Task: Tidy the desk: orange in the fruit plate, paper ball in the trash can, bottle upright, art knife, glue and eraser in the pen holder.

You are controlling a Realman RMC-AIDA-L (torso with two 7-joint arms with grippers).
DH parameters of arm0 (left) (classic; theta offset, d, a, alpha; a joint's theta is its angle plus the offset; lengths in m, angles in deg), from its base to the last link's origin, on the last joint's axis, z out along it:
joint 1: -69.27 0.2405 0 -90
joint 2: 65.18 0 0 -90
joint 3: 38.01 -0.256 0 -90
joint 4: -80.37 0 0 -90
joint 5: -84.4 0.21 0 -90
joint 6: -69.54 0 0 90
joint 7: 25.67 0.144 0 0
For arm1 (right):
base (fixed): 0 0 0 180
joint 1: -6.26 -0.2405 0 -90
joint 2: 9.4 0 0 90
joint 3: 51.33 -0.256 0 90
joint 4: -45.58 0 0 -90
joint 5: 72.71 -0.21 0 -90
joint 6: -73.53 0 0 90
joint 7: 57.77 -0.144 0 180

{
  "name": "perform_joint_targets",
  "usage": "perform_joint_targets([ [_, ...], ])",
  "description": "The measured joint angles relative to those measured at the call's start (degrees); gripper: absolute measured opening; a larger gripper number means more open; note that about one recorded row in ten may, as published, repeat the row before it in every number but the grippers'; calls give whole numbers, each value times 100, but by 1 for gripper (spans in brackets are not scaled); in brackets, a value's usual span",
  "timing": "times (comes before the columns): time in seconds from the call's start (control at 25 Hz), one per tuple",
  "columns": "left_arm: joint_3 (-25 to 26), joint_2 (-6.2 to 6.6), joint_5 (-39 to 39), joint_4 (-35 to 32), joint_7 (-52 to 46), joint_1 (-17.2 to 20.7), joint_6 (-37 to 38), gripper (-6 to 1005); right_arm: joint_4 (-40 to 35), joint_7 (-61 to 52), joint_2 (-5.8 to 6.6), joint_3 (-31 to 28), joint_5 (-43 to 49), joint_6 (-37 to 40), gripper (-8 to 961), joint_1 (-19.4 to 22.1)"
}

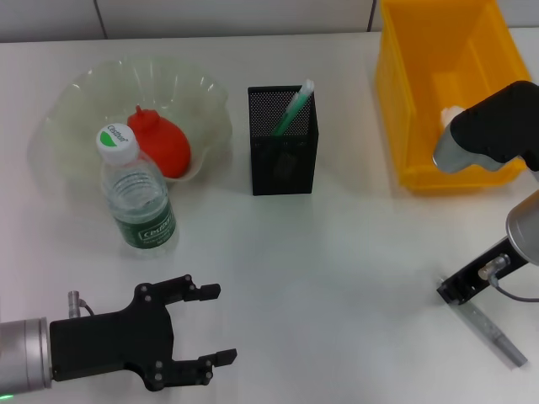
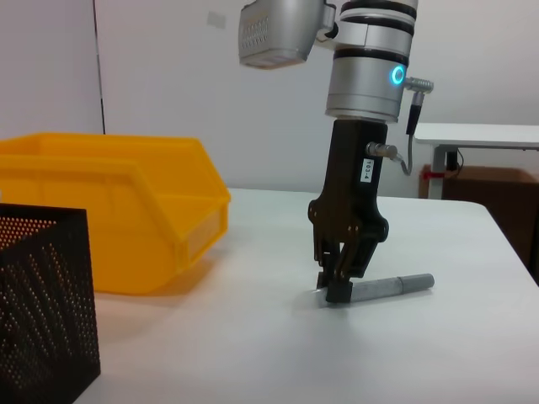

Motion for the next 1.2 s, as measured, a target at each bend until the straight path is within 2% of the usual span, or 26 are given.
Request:
perform_joint_targets([
  [0.08, 0, -1, 0, 5, 0, 1, 5, 802, 9, 26, 0, -2, -16, -20, 138, -3],
  [0.24, 2, -3, 0, -4, -14, 14, 23, 802, -86, 279, 6, -163, -387, 5, 138, 4],
  [0.32, 8, -2, 0, -20, -52, 20, 34, 802, -356, 551, 16, -622, -777, 95, 138, 14],
  [0.56, 15, 2, 0, -32, -78, 16, 97, 802, -870, 1013, 12, -1327, -1249, 104, 137, 27],
  [0.6, 24, 3, 0, -33, -75, 34, 119, 802, -941, 1281, 15, -1705, -1693, 95, 137, -14],
  [0.68, 21, 4, 0, -33, -73, 37, 122, 802, -937, 1443, 17, -1919, -1969, 92, 137, -50],
  [0.72, 15, 5, 0, -35, -73, 35, 123, 802, -863, 1830, 15, -2330, -2524, 40, 137, -119],
  [0.76, 15, 5, 0, -35, -73, 35, 123, 802, -863, 1830, 15, -2330, -2524, 40, 137, -119],
  [0.8, 16, 6, 0, -36, -73, 30, 123, 802, -665, 2357, 7, -2623, -3285, -138, 137, -149],
  [0.84, 16, 6, 0, -36, -73, 30, 123, 802, -665, 2357, 7, -2623, -3285, -138, 137, -149],
  [0.96, 25, 5, 0, -28, -62, 20, 114, 802, -227, 3259, 8, -2776, -4341, -549, 138, -142],
  [1.0, 15, 3, 0, -13, -60, 13, 107, 802, 159, 4015, 9, -2796, -4889, -797, 138, -143],
  [1.12, 2, -3, 0, 1, -54, 2, 83, 802, 932, 5214, 6, -2806, -5687, -1115, 136, -252],
  [1.16, 0, -8, 0, 3, -49, -3, 72, 802, 1637, 6168, 9, -2811, -6355, -1254, 134, -385],
  [1.2, 0, -8, 0, 3, -49, -3, 72, 802, 1637, 6168, 9, -2811, -6355, -1254, 133, -385],
])
